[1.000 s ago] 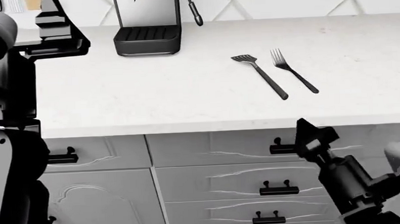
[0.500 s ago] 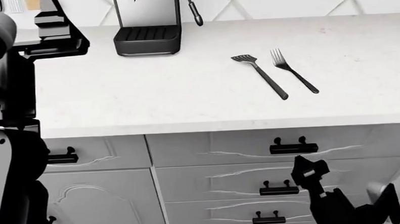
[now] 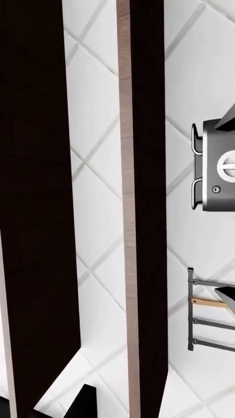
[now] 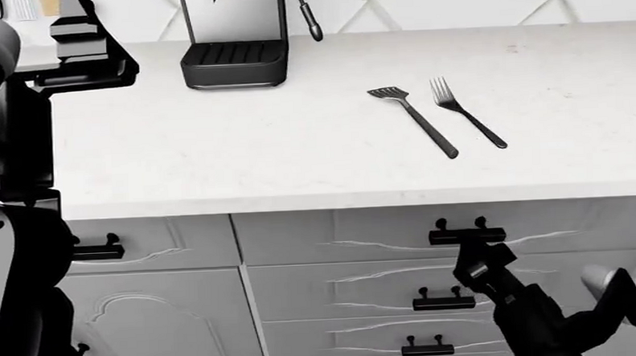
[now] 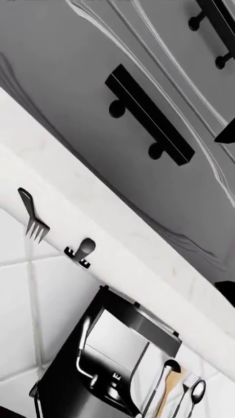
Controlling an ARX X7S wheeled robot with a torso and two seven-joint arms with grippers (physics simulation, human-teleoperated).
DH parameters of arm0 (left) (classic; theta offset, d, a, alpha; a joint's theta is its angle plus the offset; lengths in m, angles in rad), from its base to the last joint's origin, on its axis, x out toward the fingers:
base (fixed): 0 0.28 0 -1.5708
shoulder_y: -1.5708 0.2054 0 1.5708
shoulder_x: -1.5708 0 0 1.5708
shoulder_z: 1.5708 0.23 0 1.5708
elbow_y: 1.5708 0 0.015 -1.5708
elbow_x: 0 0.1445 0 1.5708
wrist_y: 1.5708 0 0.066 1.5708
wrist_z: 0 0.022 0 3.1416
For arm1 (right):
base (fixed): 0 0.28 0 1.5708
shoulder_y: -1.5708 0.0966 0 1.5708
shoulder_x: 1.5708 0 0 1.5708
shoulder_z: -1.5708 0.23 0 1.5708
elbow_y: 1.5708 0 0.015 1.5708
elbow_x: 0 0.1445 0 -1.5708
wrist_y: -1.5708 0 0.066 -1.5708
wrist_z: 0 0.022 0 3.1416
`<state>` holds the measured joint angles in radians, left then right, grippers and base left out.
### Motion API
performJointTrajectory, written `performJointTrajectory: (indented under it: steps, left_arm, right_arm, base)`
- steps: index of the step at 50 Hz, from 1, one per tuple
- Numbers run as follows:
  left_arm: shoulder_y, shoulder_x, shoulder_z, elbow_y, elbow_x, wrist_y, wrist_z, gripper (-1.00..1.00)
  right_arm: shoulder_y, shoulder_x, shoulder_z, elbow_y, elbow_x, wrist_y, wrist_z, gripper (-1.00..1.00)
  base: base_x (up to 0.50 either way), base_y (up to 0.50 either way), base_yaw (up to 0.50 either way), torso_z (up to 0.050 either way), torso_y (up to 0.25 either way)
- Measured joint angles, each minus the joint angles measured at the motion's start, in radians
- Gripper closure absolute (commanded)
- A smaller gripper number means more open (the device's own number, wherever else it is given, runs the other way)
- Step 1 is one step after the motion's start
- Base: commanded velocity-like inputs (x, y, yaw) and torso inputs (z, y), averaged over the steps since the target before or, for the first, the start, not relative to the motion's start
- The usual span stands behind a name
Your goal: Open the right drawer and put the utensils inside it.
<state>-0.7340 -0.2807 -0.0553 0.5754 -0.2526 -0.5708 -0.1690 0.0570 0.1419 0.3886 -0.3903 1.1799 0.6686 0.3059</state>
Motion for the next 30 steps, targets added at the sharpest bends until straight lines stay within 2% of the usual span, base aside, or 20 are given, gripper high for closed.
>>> performJointTrajectory:
  steps: [14,30]
  left_arm:
    - [-0.002,-0.005,0.001,0.002,-0.007,-0.003,-0.007,-1.00]
    - [0.000,-0.010,-0.001,0.000,-0.014,0.001,-0.013,-1.00]
  right_arm:
    - [0.034,0.009,0.032,0.075,0.059,-0.019,0.014,-1.00]
    - [0.110,-0.002,0.093,0.254,0.232,-0.011,0.143,-1.00]
  base:
    - [0.00,0.00,0.00,0.000,0.000]
    - [0.00,0.00,0.00,0.000,0.000]
